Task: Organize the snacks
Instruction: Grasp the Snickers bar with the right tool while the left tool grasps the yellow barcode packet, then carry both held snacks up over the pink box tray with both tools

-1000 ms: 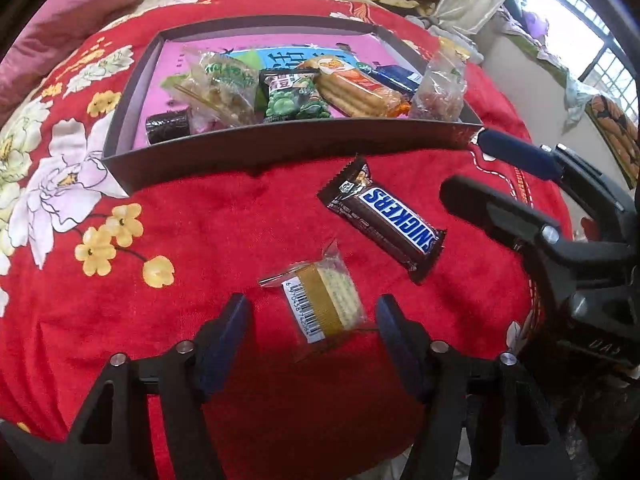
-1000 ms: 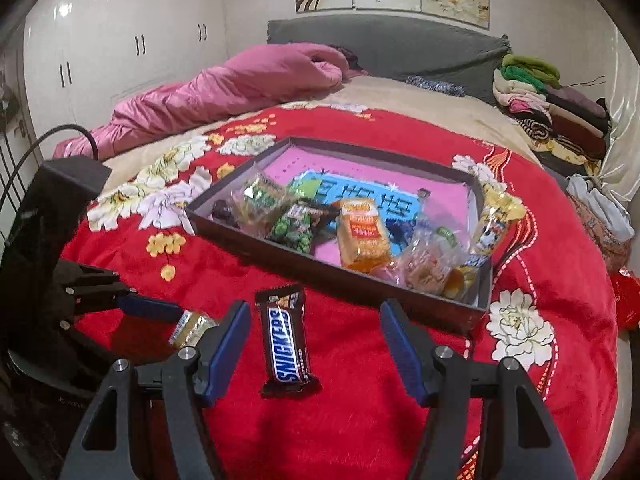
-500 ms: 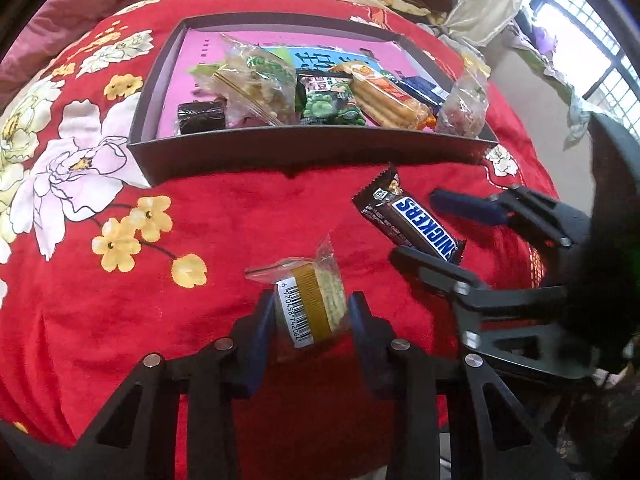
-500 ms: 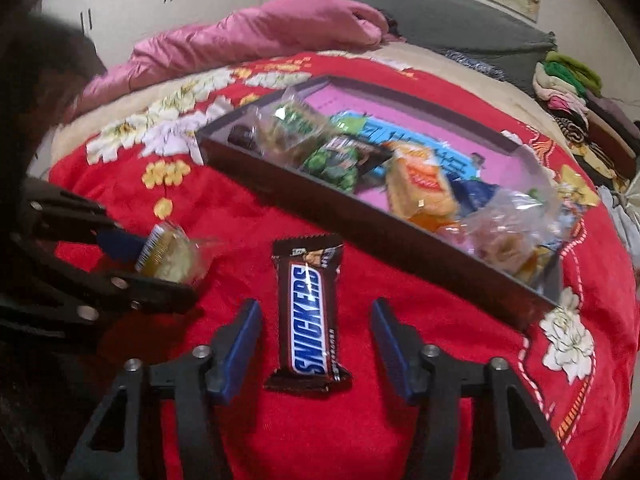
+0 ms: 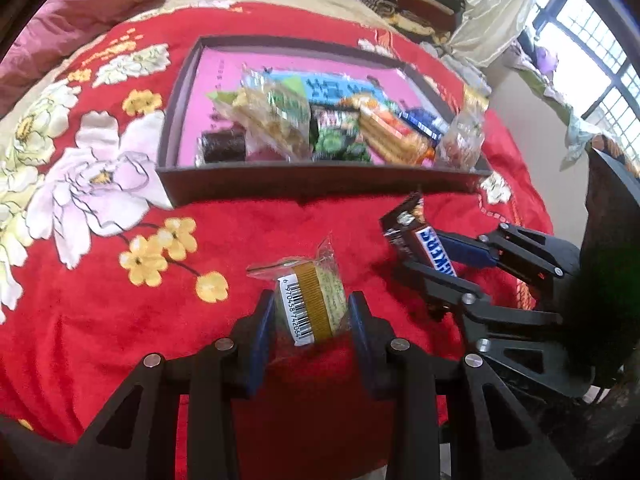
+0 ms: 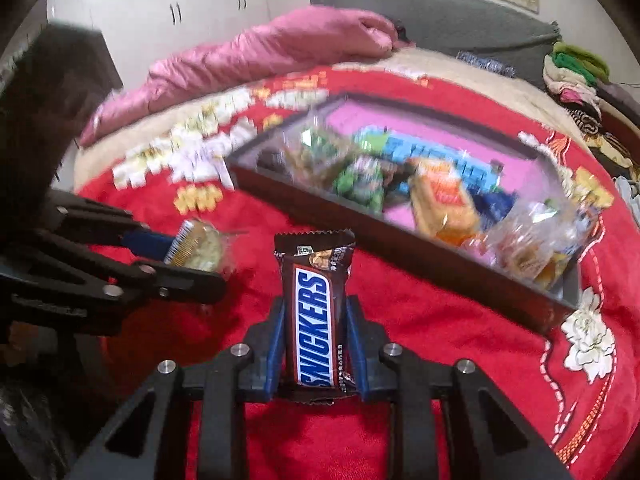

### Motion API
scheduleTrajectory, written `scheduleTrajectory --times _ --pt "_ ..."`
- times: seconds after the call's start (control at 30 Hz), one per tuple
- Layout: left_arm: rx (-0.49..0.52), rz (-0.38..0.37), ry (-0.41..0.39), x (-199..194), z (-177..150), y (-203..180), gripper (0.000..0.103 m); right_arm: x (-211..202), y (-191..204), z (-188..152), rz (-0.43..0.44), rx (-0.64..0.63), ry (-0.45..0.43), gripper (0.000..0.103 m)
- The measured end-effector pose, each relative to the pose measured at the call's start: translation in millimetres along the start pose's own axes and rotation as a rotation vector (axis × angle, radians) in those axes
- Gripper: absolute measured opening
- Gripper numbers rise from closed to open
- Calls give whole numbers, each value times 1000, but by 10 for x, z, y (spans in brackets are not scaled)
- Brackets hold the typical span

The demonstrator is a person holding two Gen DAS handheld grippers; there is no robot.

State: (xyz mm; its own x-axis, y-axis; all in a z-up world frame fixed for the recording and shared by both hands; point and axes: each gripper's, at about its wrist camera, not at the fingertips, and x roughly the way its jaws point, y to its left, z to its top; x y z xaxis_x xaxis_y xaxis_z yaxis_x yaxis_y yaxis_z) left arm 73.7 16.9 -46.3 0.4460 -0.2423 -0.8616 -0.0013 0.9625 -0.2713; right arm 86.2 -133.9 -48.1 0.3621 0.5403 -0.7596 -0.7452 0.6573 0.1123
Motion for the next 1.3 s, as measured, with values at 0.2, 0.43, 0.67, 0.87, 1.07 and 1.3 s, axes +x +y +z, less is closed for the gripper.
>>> scheduleTrajectory --times 0.2,0.43,0.67,0.87,1.07,1.3 --pt "36 37 -79 -201 172 -92 38 -227 -76 112 -2 37 -114 29" --pt "55 60 -135 -322 403 -190 38 -355 -183 175 -5 75 -173 29" --pt "66 71 -166 -336 554 -292 38 -442 -302 201 -11 113 -215 29" --pt "73 71 -175 -295 661 -364 38 -494 -399 232 -22 141 -245 29" --pt "77 73 -171 -217 725 -401 38 -535 -472 258 -30 163 -272 29" --pt "70 72 -160 -118 756 -407 38 -548 -561 296 -48 186 -296 29"
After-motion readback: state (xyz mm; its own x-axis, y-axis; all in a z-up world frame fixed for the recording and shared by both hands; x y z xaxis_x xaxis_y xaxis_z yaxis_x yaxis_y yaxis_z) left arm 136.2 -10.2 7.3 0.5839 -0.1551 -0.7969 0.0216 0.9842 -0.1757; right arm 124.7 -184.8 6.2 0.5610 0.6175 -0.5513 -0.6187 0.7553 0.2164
